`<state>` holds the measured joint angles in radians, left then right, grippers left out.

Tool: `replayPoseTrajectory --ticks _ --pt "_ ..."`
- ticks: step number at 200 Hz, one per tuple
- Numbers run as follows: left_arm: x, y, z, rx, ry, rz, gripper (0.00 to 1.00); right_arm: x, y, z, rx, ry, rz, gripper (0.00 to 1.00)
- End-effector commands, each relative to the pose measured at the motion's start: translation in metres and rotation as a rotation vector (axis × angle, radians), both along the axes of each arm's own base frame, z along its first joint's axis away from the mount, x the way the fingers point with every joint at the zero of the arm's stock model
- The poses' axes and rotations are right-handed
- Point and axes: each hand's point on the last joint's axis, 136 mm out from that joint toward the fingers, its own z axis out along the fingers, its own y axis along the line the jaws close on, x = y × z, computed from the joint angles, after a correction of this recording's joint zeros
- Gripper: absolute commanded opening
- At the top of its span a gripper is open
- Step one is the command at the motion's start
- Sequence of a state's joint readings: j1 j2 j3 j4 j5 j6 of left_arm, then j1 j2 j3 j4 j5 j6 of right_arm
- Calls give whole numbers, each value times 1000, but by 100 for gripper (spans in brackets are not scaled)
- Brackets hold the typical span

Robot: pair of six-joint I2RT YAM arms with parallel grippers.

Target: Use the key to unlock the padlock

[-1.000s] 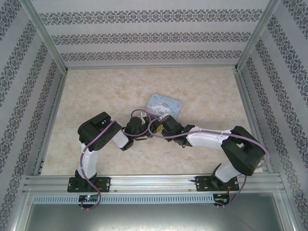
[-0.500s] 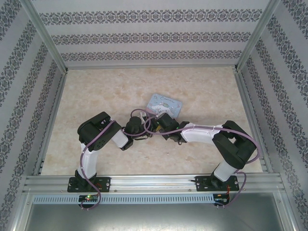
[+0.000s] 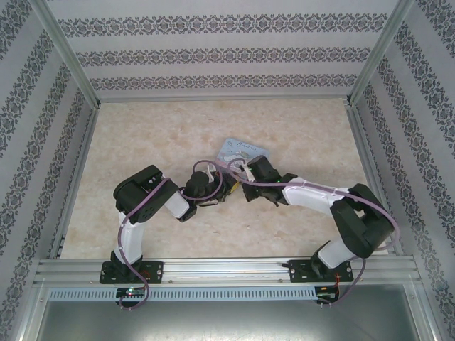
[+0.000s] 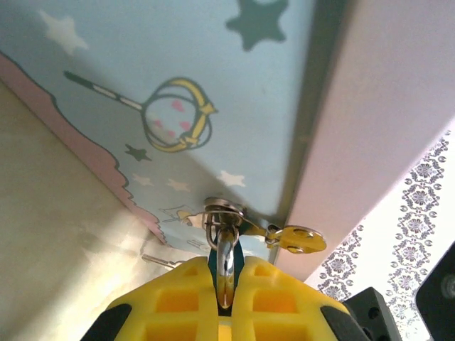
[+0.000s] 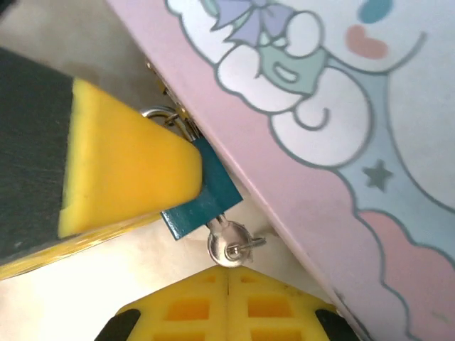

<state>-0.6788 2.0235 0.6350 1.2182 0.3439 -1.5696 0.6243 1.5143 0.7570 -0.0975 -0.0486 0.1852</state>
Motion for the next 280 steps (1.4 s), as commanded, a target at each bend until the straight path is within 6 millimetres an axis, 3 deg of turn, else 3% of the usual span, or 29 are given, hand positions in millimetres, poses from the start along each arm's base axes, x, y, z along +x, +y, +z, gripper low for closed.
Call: replayPoseTrajectory --ticks 1,21,61,120,225,280 --pt "-5 -4 9 -10 -12 -35 0 4 14 29 186 -16 10 6" --pt "-5 -4 8 -7 -9 -34 0 3 7 35 184 -32 -7 24" --pt "-5 -5 10 -13 -10 -37 0 -4 1 38 102 -71 2 27" --pt "-6 -6 12 -10 -2 -49 0 -10 -8 8 -177 -131 57 36" --pt "-7 -6 14 -2 -3 -53 0 2 6 -13 -336 -161 84 33" --pt "-8 -6 14 -6 -4 -58 0 19 9 -18 -378 -156 78 23"
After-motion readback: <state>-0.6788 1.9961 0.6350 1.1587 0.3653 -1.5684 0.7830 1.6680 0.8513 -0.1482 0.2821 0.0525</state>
